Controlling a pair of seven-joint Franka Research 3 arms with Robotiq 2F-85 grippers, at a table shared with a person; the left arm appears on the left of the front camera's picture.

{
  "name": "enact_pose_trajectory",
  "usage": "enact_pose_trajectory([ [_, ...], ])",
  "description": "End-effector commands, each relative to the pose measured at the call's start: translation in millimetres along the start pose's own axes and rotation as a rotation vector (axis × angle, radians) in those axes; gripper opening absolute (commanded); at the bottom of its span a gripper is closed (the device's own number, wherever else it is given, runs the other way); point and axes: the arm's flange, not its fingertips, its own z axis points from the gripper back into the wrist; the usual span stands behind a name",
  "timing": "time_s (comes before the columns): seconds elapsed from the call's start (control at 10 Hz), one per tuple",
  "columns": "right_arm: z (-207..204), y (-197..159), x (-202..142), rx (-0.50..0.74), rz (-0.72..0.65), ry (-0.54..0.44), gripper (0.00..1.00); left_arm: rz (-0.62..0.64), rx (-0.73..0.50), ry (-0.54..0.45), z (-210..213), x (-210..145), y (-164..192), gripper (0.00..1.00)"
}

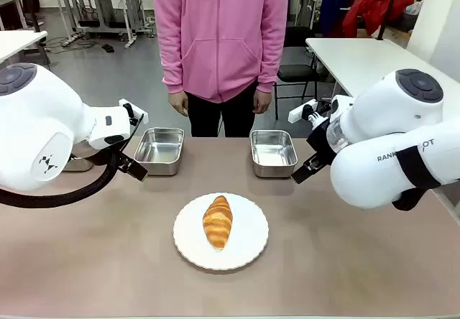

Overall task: Place the bread in the container.
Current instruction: Place the Butter Roll into the Airtight Container indicated by the human.

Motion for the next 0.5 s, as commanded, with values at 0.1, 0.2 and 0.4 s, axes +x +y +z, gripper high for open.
enact_pose_trajectory([
  [0.1, 0.2, 0.0, 0.1, 0.000, 0.000, 0.000, 1.00, 0.000, 0.000, 0.000, 0.1, 0.0, 0.0, 1.00],
  [0.2, 0.2, 0.0, 0.1, 0.000, 0.000, 0.000, 1.00, 0.000, 0.000, 0.000, 0.1, 0.0, 0.0, 1.00],
  [0.4, 0.2, 0.0, 0.1, 0.000, 0.000, 0.000, 1.00, 0.000, 0.000, 0.000, 0.1, 0.0, 0.0, 1.00],
])
